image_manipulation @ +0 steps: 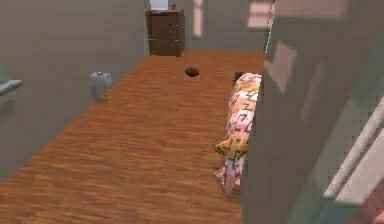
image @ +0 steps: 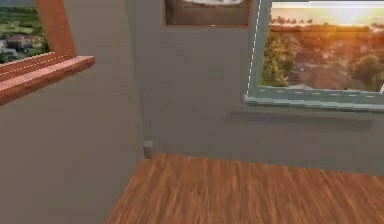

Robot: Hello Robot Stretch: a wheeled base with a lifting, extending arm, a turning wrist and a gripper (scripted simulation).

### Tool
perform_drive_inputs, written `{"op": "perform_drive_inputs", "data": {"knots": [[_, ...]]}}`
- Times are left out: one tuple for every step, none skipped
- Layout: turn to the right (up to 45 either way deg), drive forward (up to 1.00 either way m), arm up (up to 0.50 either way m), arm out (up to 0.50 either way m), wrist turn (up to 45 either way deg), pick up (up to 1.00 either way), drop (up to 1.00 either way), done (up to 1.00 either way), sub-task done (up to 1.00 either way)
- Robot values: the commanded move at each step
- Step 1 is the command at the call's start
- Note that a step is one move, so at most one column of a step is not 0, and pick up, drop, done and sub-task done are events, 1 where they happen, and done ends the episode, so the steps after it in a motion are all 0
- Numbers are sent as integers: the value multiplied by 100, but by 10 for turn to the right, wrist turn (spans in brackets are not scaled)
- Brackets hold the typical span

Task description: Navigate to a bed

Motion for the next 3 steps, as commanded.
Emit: {"op": "perform_drive_inputs", "data": {"knots": [[-360, 0, 0, 0, 0, 0, 0, 0, 0], [0, 10, 0, 0, 0, 0, 0, 0, 0], [450, 0, 0, 0, 0, 0, 0, 0, 0]]}}
